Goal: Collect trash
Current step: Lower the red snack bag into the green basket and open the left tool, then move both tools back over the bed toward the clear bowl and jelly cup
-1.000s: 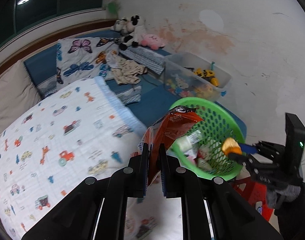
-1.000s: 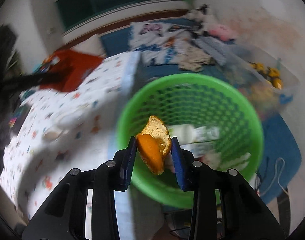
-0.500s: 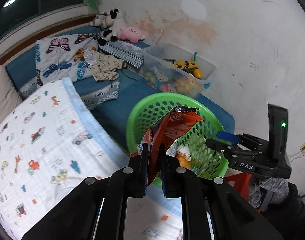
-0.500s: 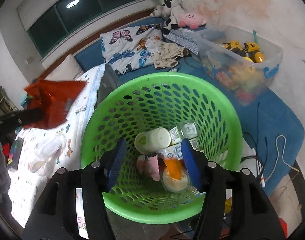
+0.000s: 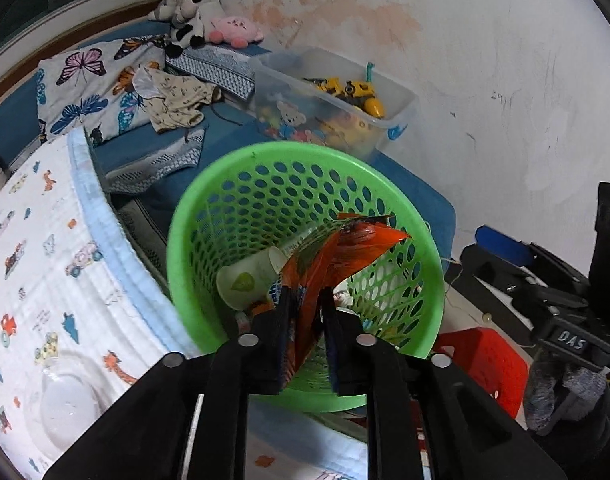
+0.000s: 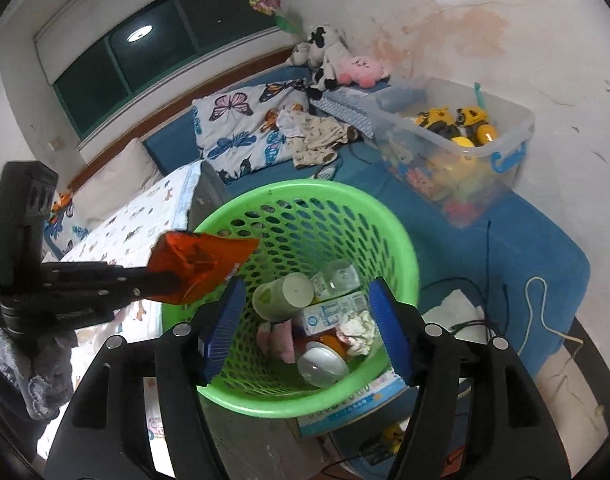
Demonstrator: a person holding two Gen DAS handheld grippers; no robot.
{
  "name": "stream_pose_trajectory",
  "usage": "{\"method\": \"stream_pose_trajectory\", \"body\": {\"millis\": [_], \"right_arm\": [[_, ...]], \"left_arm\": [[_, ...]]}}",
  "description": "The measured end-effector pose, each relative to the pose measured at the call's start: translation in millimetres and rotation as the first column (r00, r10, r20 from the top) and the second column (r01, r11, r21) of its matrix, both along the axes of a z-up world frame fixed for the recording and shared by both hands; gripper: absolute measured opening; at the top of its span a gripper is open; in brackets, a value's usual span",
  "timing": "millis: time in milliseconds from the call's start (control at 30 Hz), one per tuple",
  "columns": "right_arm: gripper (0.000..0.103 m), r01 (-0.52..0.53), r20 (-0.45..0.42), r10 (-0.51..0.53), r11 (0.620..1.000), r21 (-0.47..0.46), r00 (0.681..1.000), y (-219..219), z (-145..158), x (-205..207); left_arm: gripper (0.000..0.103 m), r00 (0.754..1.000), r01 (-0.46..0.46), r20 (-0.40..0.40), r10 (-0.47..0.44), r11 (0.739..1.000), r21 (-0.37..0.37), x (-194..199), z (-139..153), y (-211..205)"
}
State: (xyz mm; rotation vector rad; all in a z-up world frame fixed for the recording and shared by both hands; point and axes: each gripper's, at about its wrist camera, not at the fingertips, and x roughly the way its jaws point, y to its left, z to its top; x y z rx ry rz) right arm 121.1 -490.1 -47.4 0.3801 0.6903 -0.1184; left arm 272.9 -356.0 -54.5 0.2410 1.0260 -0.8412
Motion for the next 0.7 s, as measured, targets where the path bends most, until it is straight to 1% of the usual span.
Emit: {"method": "stream_pose_trajectory", "body": {"millis": [33, 67, 100, 233, 367, 533, 600, 700], "right_arm": [[0.065, 0.002, 0.003, -0.002, 1.0, 0.006, 1.0, -1.7, 0.0, -1.6], [0.065, 0.009, 0.005, -0.009, 1.0, 0.012, 1.0, -3.6, -0.4, -4.3], [0.065, 0.013, 0.004, -0.013, 1.0, 0.016, 1.0, -4.8, -1.1, -5.7], [0.065, 0.009, -0.003, -0.009, 1.0, 0.025, 1.0, -4.0, -5.1, -7.0], [0.065, -0.007, -0.004, 0.007, 1.0, 0.03, 1.0, 3.4, -4.6, -8.0], [0.067, -0.039, -0.001, 0.039, 0.999, 0.02, 0.999, 20.3, -2.2, -5.7], [0.067, -0.058, 0.0, 0.058, 0.998, 0.019, 0.998, 29.2, -1.3, -3.8], [0.069, -0.079, 0.002, 0.079, 0.997, 0.013, 0.997, 41.5, 0.8, -1.5]], "left_arm": [[0.03, 1.0, -0.001, -0.001, 0.001, 1.0, 0.003, -0.8, -1.1, -1.2], [0.041, 1.0, -0.004, 0.0, 0.004, 1.0, 0.006, -1.6, -2.2, -2.3], [0.045, 1.0, -0.003, 0.002, 0.003, 1.0, 0.004, -2.8, -2.7, -2.5], [0.048, 1.0, 0.018, -0.001, -0.018, 1.0, 0.002, -8.7, -4.4, -3.2], [0.048, 1.0, 0.017, 0.024, -0.017, 1.0, 0.001, -13.0, 3.3, 7.0], [0.048, 0.997, -0.011, 0.073, 0.012, 1.0, -0.007, -15.0, 21.6, 37.4], [0.054, 0.996, -0.028, 0.086, 0.029, 0.999, -0.018, -15.0, 29.0, 52.9], [0.054, 0.992, -0.059, 0.109, 0.062, 0.998, -0.032, -12.6, 40.2, 81.2]]}}
